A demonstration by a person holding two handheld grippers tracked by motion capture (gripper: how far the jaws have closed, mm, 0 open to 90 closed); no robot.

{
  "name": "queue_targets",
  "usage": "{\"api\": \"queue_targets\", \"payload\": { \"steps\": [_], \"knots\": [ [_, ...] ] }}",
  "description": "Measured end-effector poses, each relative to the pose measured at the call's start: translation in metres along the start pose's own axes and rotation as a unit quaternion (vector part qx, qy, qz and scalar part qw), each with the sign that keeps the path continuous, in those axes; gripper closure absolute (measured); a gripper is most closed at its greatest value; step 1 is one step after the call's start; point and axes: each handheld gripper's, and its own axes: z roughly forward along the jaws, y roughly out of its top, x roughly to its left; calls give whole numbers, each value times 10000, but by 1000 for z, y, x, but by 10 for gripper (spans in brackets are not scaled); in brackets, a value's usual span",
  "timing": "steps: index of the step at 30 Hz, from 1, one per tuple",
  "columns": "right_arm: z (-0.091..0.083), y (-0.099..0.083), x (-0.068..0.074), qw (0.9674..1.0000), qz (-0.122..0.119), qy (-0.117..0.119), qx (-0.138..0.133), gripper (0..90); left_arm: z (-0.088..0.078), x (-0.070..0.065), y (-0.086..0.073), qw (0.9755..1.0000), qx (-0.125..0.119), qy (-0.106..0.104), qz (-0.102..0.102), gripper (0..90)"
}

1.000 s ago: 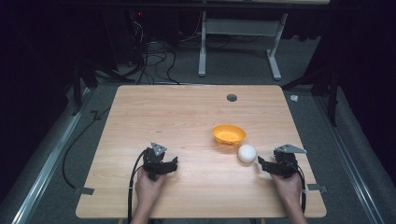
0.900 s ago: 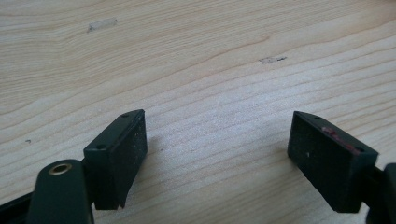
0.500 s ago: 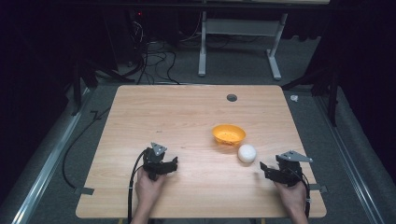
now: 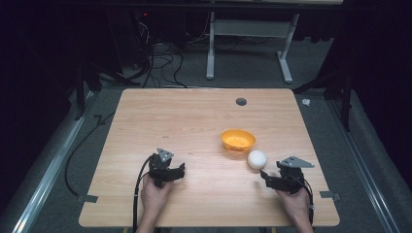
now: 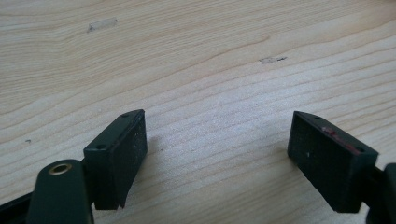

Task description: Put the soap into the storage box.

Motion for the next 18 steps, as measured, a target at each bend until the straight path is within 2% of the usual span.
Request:
{"api": "queue_targets", "payload": {
  "steps": [9, 18],
  "knots": [
    [20, 11, 9, 9999, -72, 62, 129, 198, 0, 0, 0, 10000, 0, -2, 1, 202],
    [31, 18, 10, 9999, -40, -83, 142, 187, 0, 0, 0, 10000, 0, -4, 2, 202]
  ]
}}
